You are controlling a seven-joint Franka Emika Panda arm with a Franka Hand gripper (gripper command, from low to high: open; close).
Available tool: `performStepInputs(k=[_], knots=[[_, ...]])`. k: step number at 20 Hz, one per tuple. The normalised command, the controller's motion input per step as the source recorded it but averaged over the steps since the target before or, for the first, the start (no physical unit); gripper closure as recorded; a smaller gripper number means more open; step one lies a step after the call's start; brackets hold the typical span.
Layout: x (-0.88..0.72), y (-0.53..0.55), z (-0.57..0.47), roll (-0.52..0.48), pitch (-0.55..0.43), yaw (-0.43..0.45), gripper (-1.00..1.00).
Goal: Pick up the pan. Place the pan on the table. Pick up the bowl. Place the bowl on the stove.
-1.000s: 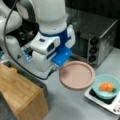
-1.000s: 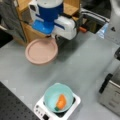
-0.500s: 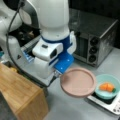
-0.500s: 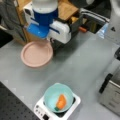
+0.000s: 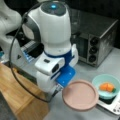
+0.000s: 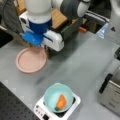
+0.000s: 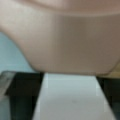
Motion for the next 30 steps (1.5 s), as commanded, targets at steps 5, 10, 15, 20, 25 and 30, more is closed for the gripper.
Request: performStepInputs(k=[5,10,15,20,25,30], knots=[[0.41,-0.28,-0.06,0.05,0.111,0.015,1.0],[0.42,-0.23,-0.06,0.044,0.098,-0.044,1.0],[0.43,-0.22,-0.05,0.044,0.092,-0.029,1.0],[0.39,-0.19,-0.1,0.058,0.077,-0.021,1.0],[0.31,-0.15,-0.06,0.045,0.06,-0.031,1.0],[0.23,-0.1,-0.11,0.016,0.04,-0.011,1.0]])
